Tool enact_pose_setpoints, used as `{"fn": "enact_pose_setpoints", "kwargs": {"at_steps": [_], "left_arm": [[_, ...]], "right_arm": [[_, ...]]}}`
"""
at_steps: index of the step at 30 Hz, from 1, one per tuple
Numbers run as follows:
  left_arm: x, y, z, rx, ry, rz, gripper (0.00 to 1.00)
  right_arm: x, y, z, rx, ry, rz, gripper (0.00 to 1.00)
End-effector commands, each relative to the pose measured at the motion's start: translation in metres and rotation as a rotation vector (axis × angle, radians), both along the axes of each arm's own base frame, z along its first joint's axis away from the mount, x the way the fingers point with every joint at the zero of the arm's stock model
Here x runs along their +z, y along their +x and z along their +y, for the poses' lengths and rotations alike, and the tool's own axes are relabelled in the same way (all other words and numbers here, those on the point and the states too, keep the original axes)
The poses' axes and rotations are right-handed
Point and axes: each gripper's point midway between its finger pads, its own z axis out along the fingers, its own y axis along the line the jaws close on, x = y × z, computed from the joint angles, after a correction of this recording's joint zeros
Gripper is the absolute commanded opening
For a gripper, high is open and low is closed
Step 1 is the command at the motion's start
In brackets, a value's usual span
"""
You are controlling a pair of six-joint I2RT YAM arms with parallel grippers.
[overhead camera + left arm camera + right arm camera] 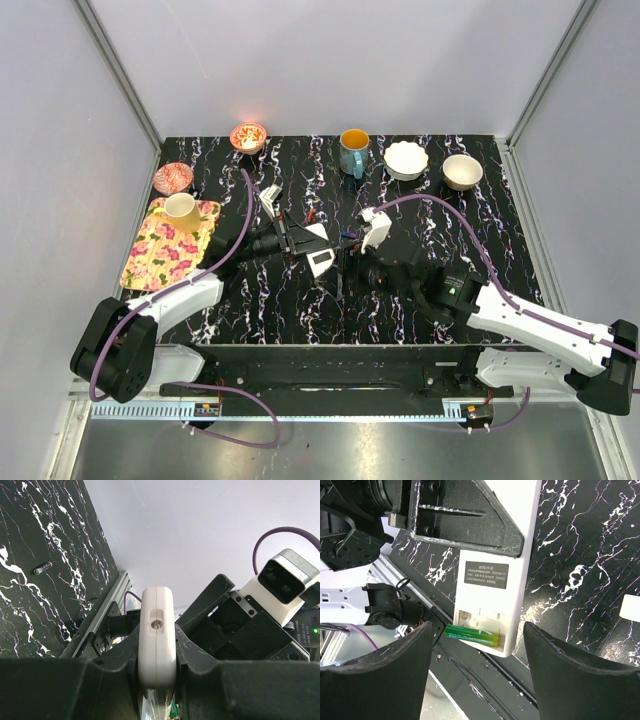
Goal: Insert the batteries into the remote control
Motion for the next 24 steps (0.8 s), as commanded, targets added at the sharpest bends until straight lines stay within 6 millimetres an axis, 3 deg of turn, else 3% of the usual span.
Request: {"fn": "enact_pose_setpoints", "kwargs": {"at_steps": [1, 14, 24], "left_arm": [[0.0261, -0.0020, 0.0041, 0.017, -0.060, -0.106, 0.00], [0.0273, -0.0017, 0.0045, 0.019, -0.062, -0.107, 0.00], [0.0303, -0.0015, 0.0049, 0.023, -0.066, -0.112, 0.00]], "right_arm": [[0.0097, 0.0036, 0.0034, -0.005, 0.050, -0.008, 0.76], [0.0044, 0.0038, 0.0045, -0.001, 0.042, 0.007, 0.72], [0.0016, 0.0045, 0.0008, -0.011, 0.045, 0.016, 0.61]]}}
